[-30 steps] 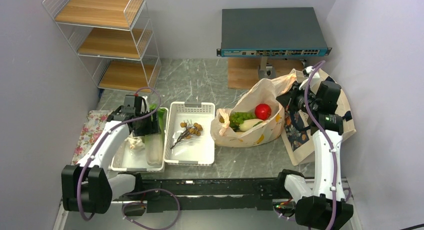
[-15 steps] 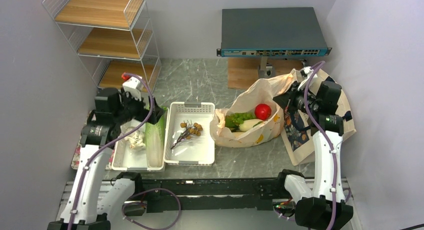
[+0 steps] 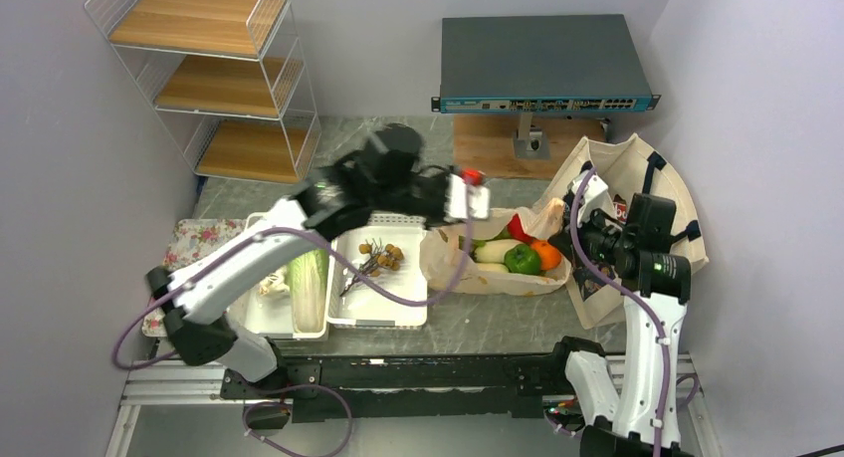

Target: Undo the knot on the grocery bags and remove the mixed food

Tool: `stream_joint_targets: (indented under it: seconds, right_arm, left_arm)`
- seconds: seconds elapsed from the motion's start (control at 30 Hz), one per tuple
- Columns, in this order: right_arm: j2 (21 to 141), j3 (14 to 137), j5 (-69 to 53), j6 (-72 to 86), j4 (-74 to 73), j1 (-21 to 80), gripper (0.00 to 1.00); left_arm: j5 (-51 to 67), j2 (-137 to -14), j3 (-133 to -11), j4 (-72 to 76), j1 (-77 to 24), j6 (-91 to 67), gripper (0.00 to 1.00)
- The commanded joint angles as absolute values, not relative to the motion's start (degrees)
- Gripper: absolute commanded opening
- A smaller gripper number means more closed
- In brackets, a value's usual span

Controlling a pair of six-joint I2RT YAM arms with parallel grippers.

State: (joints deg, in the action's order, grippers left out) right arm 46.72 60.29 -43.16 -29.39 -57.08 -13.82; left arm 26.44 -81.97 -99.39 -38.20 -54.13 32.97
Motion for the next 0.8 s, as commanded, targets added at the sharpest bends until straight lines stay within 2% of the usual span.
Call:
stream_joint_targets:
  seconds: [0.0, 0.1, 0.13, 0.23, 0.37, 0.53, 0.57, 0.7, 0.77]
  right_arm:
    - [42.7, 59.3, -37.8, -36.2, -61.8, -13.8, 0.0]
    - [41.6, 59.8, -36.7, -35.7, -62.2, -13.7, 0.0]
    - [41.8, 60.2, -36.3, -35.2, -62.3, -13.8, 0.0]
    - [42.1, 60.8, -34.9, -33.2, -62.1, -13.8, 0.0]
    - [41.8, 60.7, -35.2, -30.2, -60.4, -13.8, 0.0]
    - [42.0, 60.9, -34.4, -32.7, -61.7, -13.8, 0.0]
    - [41.7, 60.9, -34.6, -34.3, -62.6, -13.8, 0.0]
    - [39.5, 60.2, -36.2, -40.8, -66.1, -13.8, 0.0]
    - [38.8, 59.8, -36.7, -43.0, -67.1, -13.8, 0.0]
  left_arm:
    - [21.2, -90.9, -103.3, -33.6, -62.0, 41.5, 0.28]
    - [19.6, -94.5, -99.9, -29.2, -65.0, 46.0, 0.19]
    - [18.9, -95.5, -98.5, -29.9, -65.8, 48.6, 0.13]
    - [18.0, -94.6, -88.7, -29.1, -66.5, 52.6, 0.07]
    - [16.6, -90.9, -74.5, -28.6, -67.7, 59.2, 0.07]
    - [15.1, -94.5, -72.9, -32.1, -67.8, 56.8, 0.14]
    - [15.4, -94.9, -72.9, -32.0, -67.8, 56.0, 0.18]
    - [16.8, -94.3, -74.1, -27.8, -67.0, 49.8, 0.42]
    - [19.4, -92.8, -75.4, -24.0, -65.0, 44.5, 0.46]
